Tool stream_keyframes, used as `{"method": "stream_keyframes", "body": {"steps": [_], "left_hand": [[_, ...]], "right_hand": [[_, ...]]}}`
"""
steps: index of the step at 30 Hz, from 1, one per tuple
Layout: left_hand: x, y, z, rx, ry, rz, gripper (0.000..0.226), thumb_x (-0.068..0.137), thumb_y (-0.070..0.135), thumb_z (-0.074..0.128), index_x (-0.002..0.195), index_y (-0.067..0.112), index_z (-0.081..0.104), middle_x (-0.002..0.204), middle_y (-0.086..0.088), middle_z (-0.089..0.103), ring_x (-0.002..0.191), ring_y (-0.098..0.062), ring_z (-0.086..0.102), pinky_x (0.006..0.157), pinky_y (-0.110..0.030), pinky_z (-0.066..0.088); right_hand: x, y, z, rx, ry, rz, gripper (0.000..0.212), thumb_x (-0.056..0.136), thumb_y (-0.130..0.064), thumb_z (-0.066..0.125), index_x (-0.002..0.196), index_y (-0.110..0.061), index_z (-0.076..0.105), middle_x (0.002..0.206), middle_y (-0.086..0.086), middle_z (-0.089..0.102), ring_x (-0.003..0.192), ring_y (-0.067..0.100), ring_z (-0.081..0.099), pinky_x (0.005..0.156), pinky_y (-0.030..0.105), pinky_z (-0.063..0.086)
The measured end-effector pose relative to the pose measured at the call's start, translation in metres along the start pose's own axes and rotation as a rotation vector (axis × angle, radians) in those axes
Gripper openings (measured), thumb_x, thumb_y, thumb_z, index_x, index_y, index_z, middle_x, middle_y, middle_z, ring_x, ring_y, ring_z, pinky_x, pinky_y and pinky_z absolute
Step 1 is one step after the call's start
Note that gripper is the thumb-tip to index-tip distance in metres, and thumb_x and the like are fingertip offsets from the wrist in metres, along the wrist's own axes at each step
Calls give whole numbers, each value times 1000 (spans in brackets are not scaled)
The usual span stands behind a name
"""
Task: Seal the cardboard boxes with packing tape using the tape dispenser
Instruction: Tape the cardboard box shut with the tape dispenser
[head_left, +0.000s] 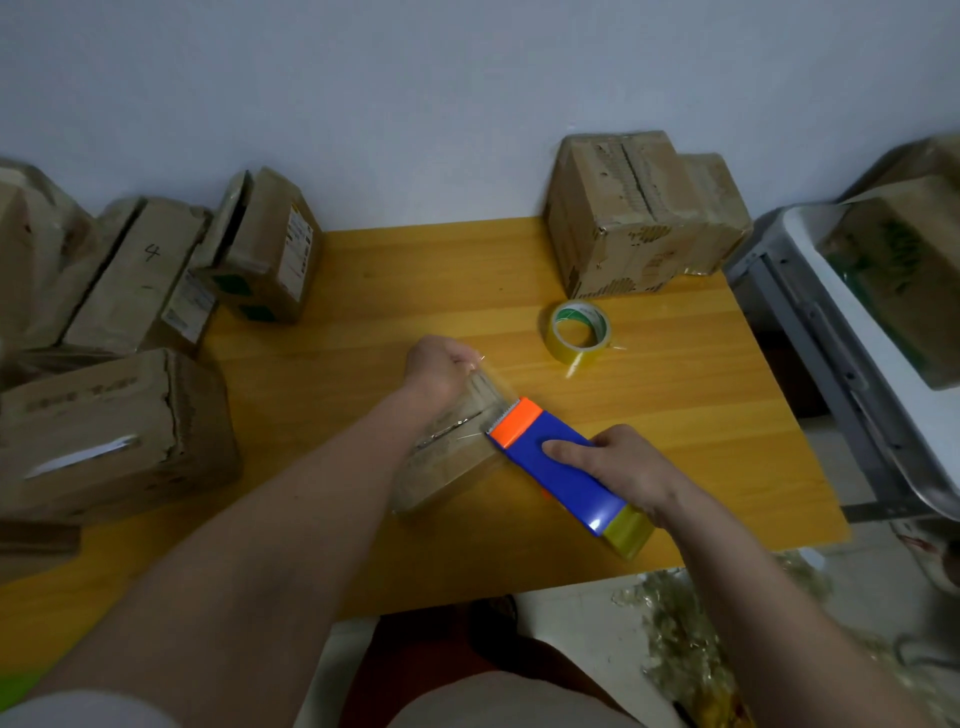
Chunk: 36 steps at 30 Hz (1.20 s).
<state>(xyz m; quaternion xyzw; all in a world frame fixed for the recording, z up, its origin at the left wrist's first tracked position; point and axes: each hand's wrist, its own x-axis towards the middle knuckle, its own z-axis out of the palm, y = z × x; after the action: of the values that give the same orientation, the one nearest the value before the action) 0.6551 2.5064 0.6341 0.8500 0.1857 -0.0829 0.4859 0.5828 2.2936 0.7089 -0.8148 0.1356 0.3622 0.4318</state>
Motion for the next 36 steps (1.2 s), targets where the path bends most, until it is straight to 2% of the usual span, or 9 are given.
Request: {"method": "stream_keyframes", "body": {"steps": [6,10,13,15,18,20,23,32,36], "left_hand": [[5,-7,1,-53,-20,-114,21,89,2,64,110,4,71,118,-15,68,113,-25,62,99,-28,46],[-4,-4,-14,230,62,-283,85,84,25,74,151,10,24,153,-15,32,140,-28,33,110,-34,29],[-31,-9,-18,312,252,95,39,93,5,56,132,4,53,133,-19,54,124,-36,49,101,-41,37],[-53,-16,-12,379,65,386,38,93,-5,46,127,2,60,131,-20,57,124,-37,50,106,-40,36],[-73,-28,-7,602,-180,524,48,105,18,31,152,12,26,159,2,20,147,-16,16,117,-26,6],[-73,-34,-6,779,-191,517,53,106,32,17,155,20,1,159,12,-6,148,-7,-5,119,-29,-5],[-73,-38,-5,888,-209,490,55,105,38,12,153,23,-11,153,14,-23,146,-7,-15,119,-34,-10],[-75,-42,-1,900,-179,482,59,99,44,6,154,25,-8,156,15,-20,148,-12,-12,120,-41,8],[-75,-38,-2,901,-235,436,91,82,77,7,154,24,-10,160,12,-19,148,-13,-11,115,-43,13]], "right_hand": [[6,1,1,34,-44,27,58,77,-49,74,94,7,69,82,16,74,67,26,68,66,34,52],[7,4,-3,37,-76,40,59,76,-49,74,97,6,69,84,16,74,82,34,71,77,41,55],[7,7,-4,42,-87,36,60,77,-48,74,97,8,69,85,17,74,74,30,69,68,35,52],[6,8,-4,50,-85,39,58,78,-46,74,97,9,69,85,18,74,67,25,67,64,32,50],[6,7,-4,40,-89,41,54,79,-46,73,94,6,69,81,14,74,62,20,67,61,29,50],[6,7,-4,45,-80,31,51,80,-45,73,92,5,69,81,14,74,60,19,66,60,28,49],[3,7,-4,23,-78,10,41,80,-43,73,82,-3,67,73,9,72,54,14,63,54,23,48],[-27,45,-33,101,-188,138,32,86,-33,68,72,-4,65,56,4,69,43,10,63,42,17,45],[-16,45,-24,-57,-85,127,43,81,-46,71,77,-3,65,68,8,69,56,17,63,56,25,45]]}}
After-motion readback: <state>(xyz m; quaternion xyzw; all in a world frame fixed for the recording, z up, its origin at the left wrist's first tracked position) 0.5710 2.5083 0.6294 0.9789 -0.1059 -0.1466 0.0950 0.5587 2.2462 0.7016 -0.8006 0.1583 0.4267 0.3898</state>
